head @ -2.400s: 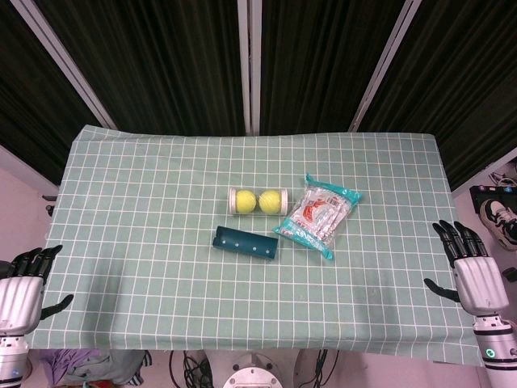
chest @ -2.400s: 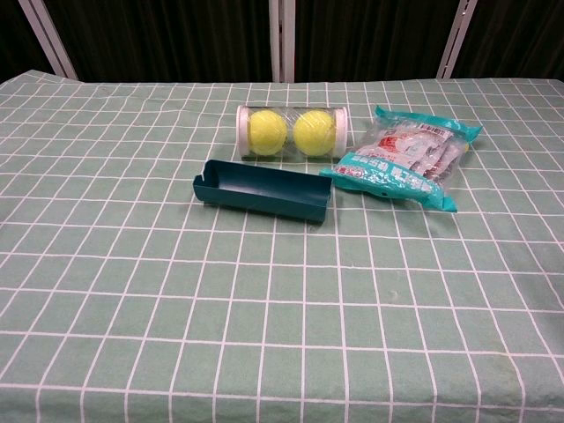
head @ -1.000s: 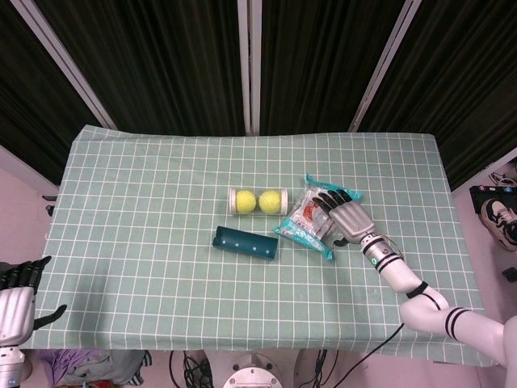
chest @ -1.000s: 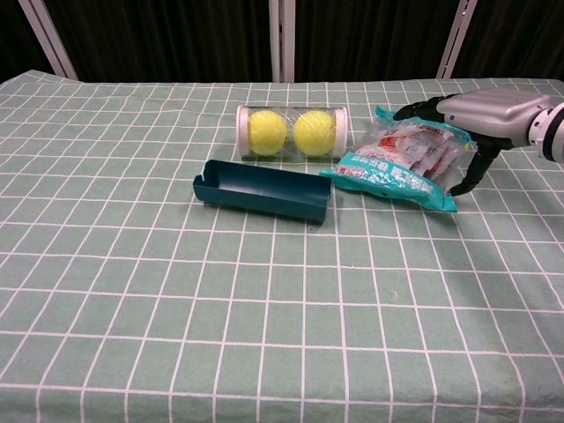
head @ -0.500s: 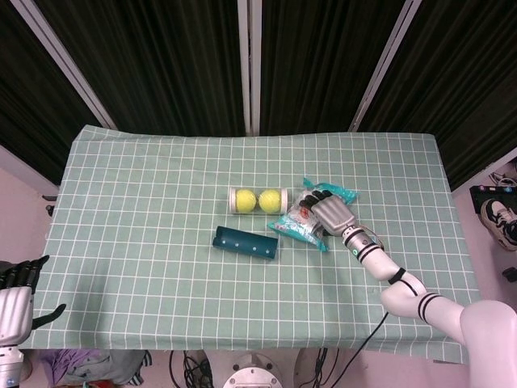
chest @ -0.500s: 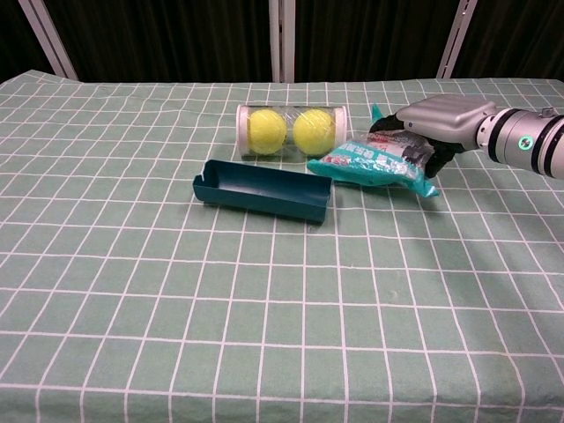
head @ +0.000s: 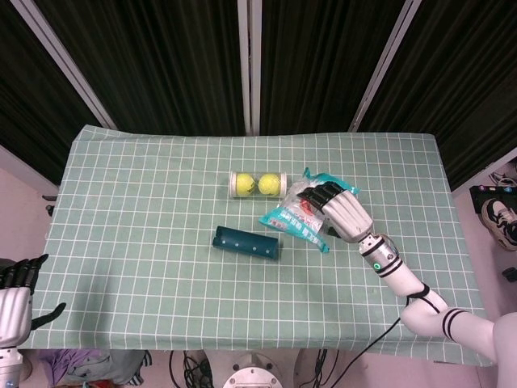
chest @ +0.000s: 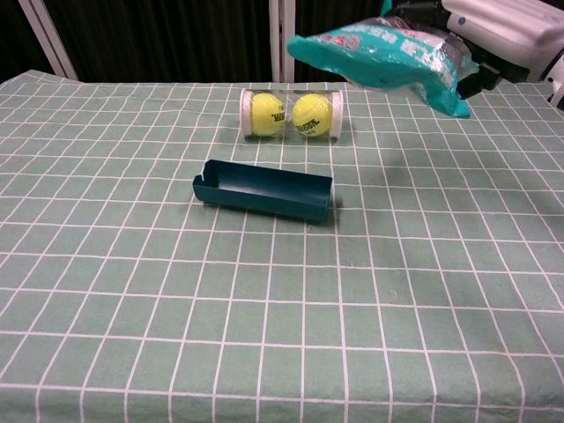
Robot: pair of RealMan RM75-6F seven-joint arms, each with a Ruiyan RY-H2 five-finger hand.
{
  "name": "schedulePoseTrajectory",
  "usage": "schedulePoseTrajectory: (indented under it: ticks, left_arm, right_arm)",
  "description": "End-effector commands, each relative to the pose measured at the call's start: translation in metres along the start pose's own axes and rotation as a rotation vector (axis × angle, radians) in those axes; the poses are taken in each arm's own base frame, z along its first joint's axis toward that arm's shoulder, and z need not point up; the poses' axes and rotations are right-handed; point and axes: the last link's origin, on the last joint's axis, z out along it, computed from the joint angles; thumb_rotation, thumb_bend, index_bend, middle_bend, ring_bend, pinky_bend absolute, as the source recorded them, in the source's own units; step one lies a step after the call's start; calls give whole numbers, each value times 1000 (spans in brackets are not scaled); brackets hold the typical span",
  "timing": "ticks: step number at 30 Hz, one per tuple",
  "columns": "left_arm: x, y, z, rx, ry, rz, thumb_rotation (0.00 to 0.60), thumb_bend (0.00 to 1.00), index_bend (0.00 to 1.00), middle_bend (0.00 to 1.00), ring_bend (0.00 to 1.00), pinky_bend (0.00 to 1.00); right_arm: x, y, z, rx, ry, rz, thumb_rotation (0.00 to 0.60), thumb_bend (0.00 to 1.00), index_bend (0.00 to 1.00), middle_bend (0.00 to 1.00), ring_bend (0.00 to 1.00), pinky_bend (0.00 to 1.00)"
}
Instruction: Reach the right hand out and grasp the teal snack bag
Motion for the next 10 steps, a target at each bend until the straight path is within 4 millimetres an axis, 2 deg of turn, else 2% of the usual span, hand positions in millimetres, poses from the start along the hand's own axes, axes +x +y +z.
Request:
schedulePoseTrajectory:
  ticks: [1,4,6,10]
  left_arm:
    - [1,3,-3,-8,1,7,583,91,135,189,140,176]
    - [1,5,-5,-13,0,10,588,92,135,189,141,177]
    - [1,5,-6,-12,1,9,589,91,134,189,141,177]
    - [0,3,-6,-7,-1,6,590,91,135,189,140,176]
  right_arm:
    - [25,-51,15,178,72,50,600,879,849,665,531,643]
    - [24,-82,26,274,79,67,600,879,849,661,530,643]
    - [24,-95,28,313,86,73,600,879,849,660,530,643]
    - [23,-109,27,347,77,60,600,879,849,660,529,643]
